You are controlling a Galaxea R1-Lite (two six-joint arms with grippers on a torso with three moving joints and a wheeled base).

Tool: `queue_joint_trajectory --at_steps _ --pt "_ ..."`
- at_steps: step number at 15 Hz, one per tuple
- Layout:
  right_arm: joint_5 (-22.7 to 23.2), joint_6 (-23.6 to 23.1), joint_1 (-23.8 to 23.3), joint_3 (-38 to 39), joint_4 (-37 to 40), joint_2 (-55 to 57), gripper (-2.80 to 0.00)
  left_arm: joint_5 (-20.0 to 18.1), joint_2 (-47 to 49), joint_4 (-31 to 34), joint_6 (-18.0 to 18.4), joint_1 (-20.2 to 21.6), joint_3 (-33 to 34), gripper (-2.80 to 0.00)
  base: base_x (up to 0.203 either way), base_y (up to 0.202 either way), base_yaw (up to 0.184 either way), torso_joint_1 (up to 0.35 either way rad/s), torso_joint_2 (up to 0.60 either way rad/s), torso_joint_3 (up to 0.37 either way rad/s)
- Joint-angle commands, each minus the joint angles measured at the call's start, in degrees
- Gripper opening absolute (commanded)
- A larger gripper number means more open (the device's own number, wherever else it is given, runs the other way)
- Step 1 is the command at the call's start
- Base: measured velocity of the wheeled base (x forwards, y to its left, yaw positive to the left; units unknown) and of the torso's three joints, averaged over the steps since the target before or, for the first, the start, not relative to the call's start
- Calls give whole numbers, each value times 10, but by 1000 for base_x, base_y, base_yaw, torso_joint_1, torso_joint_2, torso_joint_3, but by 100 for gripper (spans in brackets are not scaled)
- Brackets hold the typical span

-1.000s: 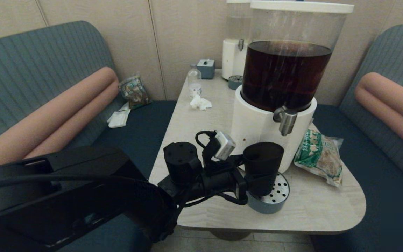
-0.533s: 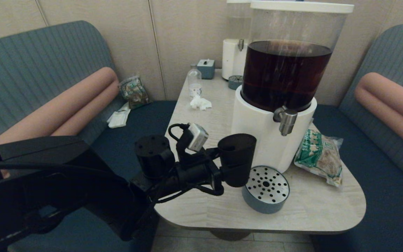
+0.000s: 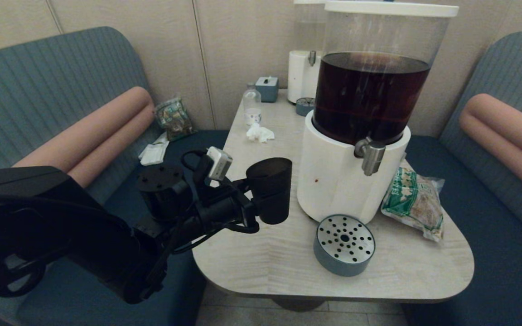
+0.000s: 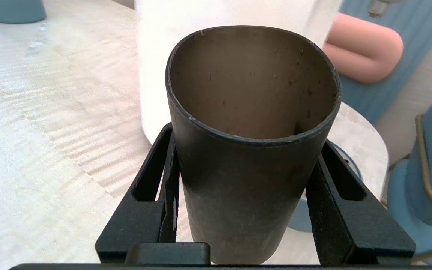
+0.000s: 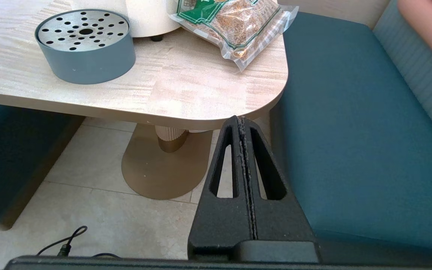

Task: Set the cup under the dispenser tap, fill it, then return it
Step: Place the cup next to the water dispenser

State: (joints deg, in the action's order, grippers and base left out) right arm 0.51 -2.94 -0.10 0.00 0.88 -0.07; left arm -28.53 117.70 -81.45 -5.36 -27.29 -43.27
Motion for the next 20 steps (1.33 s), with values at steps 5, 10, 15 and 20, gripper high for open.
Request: queue_joint_trajectory --at_steps 5,10,15,20 --pt "0 0 0 0 0 1 -280 -1 42 -6 0 40 -39 -280 0 0 0 0 0 0" --pt "0 0 0 0 0 1 -280 -2 100 -7 3 73 -78 -280 0 0 0 0 0 0" --pt "0 0 0 0 0 1 -280 -4 132 -14 2 108 -78 -280 0 0 0 0 0 0" --pt "0 0 0 0 0 1 -280 -1 161 -15 -1 118 -78 -280 0 0 0 0 0 0"
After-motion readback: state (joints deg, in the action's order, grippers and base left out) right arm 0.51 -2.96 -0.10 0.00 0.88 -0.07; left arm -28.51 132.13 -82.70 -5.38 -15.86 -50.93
